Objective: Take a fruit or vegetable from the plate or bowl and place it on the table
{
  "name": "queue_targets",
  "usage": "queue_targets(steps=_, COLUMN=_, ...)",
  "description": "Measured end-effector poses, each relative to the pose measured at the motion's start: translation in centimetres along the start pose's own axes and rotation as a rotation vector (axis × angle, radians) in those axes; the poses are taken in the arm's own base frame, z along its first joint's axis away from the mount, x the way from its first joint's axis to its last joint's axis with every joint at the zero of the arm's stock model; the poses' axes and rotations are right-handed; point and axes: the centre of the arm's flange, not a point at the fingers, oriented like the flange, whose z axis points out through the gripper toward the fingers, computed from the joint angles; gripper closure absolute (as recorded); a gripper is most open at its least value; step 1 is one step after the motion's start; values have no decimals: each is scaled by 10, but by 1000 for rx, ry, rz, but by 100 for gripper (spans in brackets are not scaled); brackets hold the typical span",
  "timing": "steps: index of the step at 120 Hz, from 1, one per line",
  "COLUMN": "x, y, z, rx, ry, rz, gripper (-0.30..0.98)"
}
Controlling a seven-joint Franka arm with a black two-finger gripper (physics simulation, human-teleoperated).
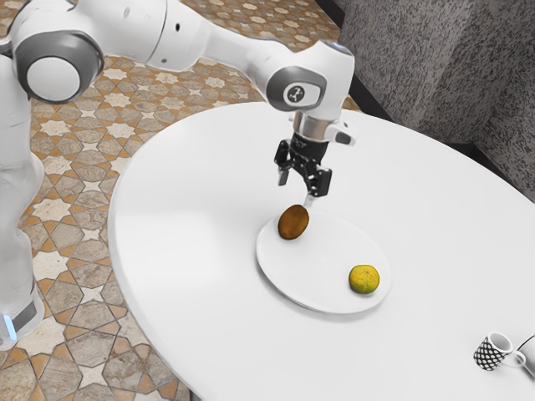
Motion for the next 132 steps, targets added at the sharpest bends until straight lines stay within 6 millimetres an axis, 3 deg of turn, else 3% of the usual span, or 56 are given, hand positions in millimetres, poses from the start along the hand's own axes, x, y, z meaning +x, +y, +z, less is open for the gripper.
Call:
queue_targets(steps=60, x=-4, y=24, z=23, rx=13, ry=-30, rz=-53, gripper=0)
queue_targets(steps=132, x=2, y=26, z=62, rx=16, ry=-90, rz=-120, gripper=3)
